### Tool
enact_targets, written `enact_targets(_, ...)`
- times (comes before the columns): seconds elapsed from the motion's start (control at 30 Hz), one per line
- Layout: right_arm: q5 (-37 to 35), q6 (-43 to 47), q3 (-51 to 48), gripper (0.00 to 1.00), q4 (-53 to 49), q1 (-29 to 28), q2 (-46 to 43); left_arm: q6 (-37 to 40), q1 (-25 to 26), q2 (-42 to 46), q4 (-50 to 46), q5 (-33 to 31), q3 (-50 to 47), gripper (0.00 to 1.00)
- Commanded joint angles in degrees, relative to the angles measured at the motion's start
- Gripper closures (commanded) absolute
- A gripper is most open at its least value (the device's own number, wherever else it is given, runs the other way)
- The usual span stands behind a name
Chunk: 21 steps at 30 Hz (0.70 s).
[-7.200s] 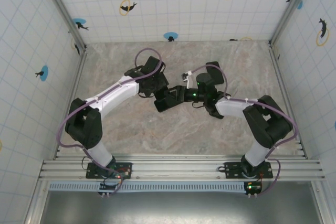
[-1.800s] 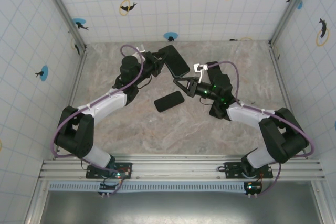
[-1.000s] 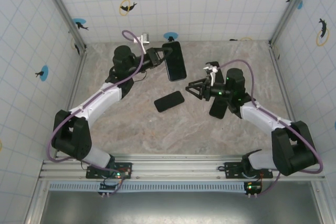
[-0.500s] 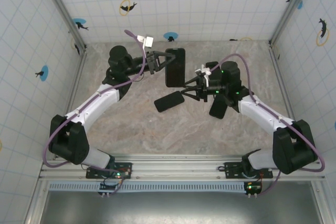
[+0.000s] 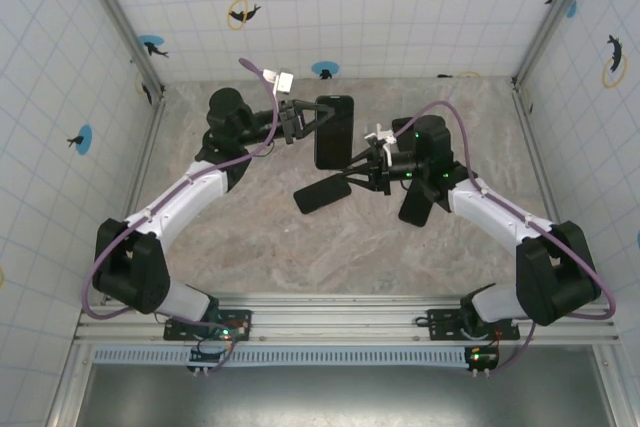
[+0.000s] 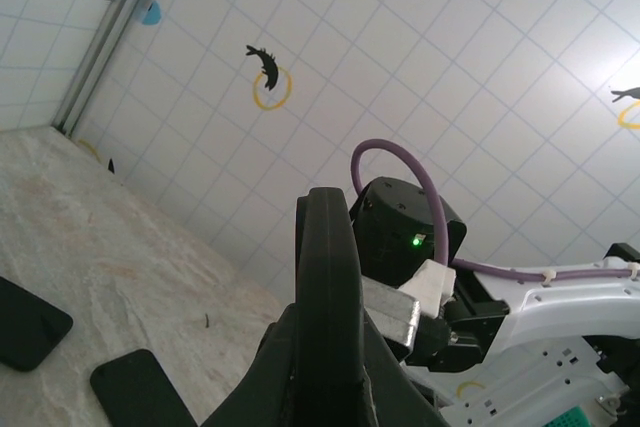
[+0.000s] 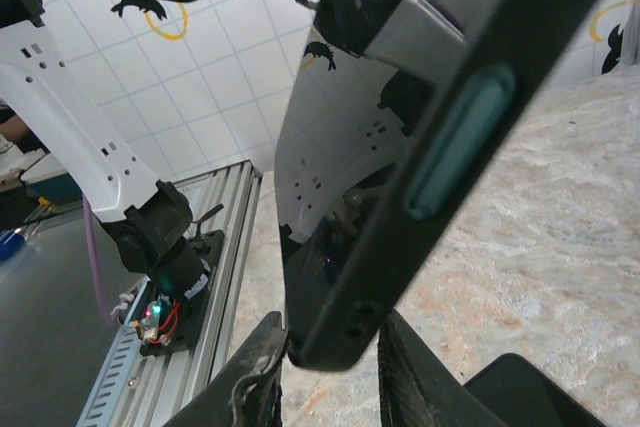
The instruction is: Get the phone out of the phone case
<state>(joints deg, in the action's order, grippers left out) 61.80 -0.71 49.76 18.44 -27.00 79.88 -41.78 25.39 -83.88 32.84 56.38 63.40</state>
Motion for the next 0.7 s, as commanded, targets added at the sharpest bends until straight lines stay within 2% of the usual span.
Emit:
enact_targets(0.0, 1.48, -2.82, 1.43, 0.72, 5.43, -0.33, 0.37, 0.8, -0.07, 1.79, 4.03, 1.19, -0.2, 1.0)
enact_targets(0.3, 1.79, -2.06, 1.75, 0.83, 4.19, -0.37, 1.07, 0.32, 0.02, 2.27, 2.95, 0.6, -0.3, 1.0)
enact_targets(0.4, 1.66, -0.95, 1.7, 0.83, 3.34, -0.48, 1.05, -0.48, 0.02, 2.39, 2.49, 0.57, -0.37, 1.0)
enact_targets(0.67, -3.32, 8.93, 3.93, 0.87, -5.45, -0.69, -0.03, -4.85, 0.5, 2.84, 1.97, 1.75, -0.2, 1.0)
